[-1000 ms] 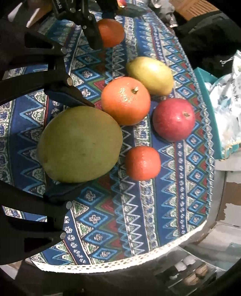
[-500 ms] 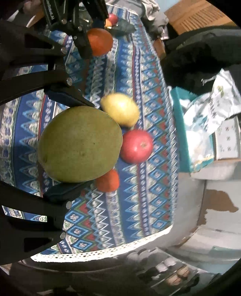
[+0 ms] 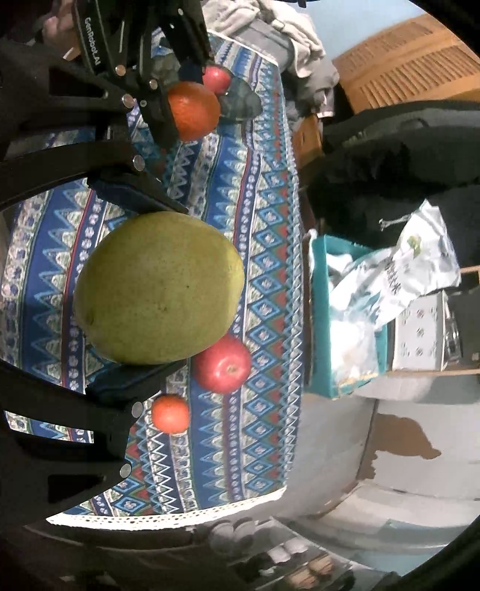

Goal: Organize fruits
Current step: 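Lift the pear and orange and carry them toward the glass plate, then lower the orange onto the glass plate with the left gripper while the right lowers the pear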

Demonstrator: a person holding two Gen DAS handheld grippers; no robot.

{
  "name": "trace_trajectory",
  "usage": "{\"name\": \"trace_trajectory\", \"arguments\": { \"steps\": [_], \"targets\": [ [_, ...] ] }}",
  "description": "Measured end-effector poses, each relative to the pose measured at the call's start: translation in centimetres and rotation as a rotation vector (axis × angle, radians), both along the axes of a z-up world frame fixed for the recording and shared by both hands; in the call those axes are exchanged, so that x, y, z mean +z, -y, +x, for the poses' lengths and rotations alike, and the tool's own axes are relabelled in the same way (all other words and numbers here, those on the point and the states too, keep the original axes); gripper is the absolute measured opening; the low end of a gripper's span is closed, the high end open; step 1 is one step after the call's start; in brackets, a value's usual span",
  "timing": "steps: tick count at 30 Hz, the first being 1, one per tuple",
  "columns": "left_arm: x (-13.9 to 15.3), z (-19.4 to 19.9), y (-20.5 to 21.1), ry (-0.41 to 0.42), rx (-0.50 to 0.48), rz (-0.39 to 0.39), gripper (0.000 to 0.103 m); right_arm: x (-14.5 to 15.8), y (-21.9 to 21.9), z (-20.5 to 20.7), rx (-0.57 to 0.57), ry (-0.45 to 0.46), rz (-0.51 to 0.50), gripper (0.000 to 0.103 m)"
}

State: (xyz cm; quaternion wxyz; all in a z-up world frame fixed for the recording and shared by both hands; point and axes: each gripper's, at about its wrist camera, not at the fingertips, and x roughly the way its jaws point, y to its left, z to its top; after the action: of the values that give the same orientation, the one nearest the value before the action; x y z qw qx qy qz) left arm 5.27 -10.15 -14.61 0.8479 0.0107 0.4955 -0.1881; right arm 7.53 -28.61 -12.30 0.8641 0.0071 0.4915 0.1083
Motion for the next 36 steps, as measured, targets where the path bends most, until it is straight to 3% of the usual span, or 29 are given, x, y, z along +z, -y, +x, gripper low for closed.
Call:
{"name": "trace_trajectory", "arguments": {
  "steps": [20,36],
  "targets": [
    [3.4,-1.3,-7.5,0.077,0.119,-0.034,0.048,4.0,-8.6,1.4,0.125,0.069,0.049,0.071],
    [2.5,-0.9,-14.2,0.049,0.235,-0.079,0.048,3.3,-15.8,3.7,0.225,0.041,0.082,0.071]
  ]
}}
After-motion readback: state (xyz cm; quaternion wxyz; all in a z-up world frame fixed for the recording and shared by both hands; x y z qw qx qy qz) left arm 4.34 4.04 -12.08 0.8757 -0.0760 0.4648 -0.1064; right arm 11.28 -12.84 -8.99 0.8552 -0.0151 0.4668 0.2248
